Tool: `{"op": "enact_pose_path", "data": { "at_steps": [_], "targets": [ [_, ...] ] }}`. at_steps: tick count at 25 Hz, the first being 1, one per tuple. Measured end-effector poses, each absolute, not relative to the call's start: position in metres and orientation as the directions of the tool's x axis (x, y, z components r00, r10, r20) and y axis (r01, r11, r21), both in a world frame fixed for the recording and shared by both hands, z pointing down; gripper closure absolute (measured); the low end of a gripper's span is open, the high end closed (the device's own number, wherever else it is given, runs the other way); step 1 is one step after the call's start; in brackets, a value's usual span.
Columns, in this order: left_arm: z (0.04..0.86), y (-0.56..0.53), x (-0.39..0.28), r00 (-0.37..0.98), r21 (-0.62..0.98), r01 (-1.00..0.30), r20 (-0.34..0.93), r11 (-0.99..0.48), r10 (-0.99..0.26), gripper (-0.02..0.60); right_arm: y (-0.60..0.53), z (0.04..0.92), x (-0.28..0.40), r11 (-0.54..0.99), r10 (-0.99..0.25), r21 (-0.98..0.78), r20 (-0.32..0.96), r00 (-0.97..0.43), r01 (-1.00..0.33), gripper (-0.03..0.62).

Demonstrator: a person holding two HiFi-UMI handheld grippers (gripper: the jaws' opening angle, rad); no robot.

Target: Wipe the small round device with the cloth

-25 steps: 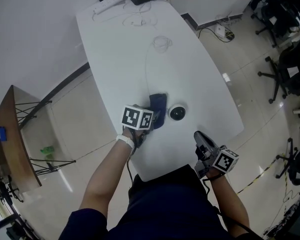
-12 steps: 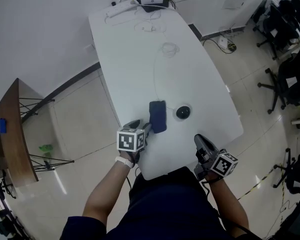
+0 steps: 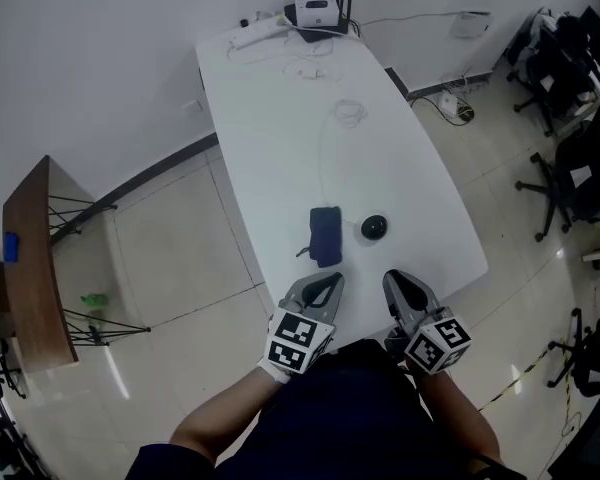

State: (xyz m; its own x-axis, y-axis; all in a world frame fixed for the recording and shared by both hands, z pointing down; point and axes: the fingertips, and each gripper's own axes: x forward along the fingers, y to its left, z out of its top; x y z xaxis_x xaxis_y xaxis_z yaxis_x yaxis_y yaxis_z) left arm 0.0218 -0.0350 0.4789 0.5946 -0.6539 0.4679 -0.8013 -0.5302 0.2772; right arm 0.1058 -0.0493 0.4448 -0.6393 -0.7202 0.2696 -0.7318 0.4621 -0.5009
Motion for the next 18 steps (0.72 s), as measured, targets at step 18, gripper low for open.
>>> {"op": "enact_pose_path", "data": {
  "at_steps": [18],
  "targets": [
    [0.442,-0.024,0.047,0.608,0.166,-0.79,0.342,-0.591,-0.716,0.58,-0.036,0.407,0.101,0.542,-0.779,-0.226,0.227,-0.585,-0.809,0.571]
  ]
}}
